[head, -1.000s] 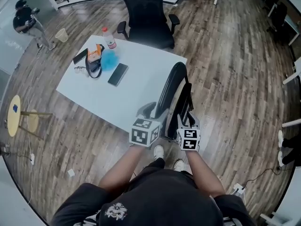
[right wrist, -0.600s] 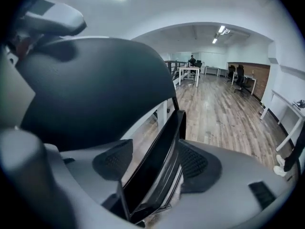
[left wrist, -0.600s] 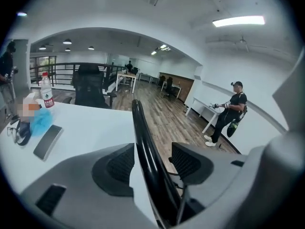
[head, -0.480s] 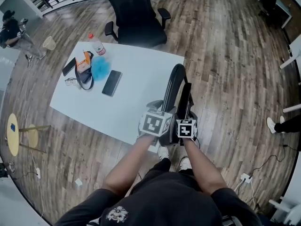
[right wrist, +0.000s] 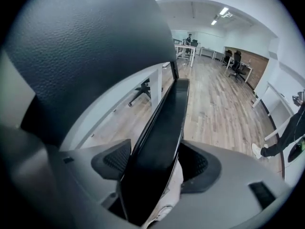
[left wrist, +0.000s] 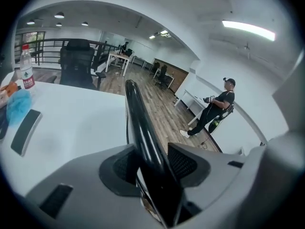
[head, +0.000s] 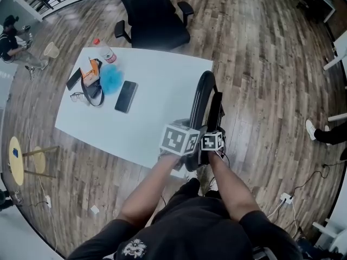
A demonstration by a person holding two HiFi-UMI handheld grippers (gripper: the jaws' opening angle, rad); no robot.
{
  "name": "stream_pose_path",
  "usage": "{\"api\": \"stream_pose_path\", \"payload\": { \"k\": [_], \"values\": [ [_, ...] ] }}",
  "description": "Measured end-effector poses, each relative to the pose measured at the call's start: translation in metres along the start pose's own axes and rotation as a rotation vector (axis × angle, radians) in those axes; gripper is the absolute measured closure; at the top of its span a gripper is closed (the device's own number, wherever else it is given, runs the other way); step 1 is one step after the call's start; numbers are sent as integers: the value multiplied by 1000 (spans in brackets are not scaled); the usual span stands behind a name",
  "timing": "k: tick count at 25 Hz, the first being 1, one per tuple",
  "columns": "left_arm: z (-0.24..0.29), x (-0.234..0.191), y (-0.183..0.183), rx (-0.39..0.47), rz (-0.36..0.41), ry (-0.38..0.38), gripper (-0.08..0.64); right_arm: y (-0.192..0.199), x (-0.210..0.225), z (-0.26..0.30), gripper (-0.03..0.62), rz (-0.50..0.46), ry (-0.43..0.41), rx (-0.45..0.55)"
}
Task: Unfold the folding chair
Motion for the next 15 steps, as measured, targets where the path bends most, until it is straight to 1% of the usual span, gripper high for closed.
{"api": "stream_pose_path", "payload": {
  "k": [1,5,7,10,12,15],
  "values": [
    [0,1,0,-6,4,-4,392,-1,-1,-2,284,6,-1,-3],
    [0,2,-1,-13,33,-25,404,-6,2,-10,285,5,17,19],
    [0,1,0,-15,37,-27,408,-5,4,-12,287,8,11,28],
    [-1,0,1,-12,27,-22,410,-3,12,-18,288,36,-3,41],
    [0,1,2,-8,18,-18,413,0,21,-22,304,62,-7,48],
    [2,8,-1,-1,25,-15,411,8,41,-26,310,112,-11,61]
  ]
}}
Point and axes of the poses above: the fingertips, and each gripper's own axes: z forward along the fingers, x to its right, y out of its underside, the point moved 7 cm from there along -z, backward along the fingers, and after that the axes turned 13 degrees about x, right-handed, at the moved point
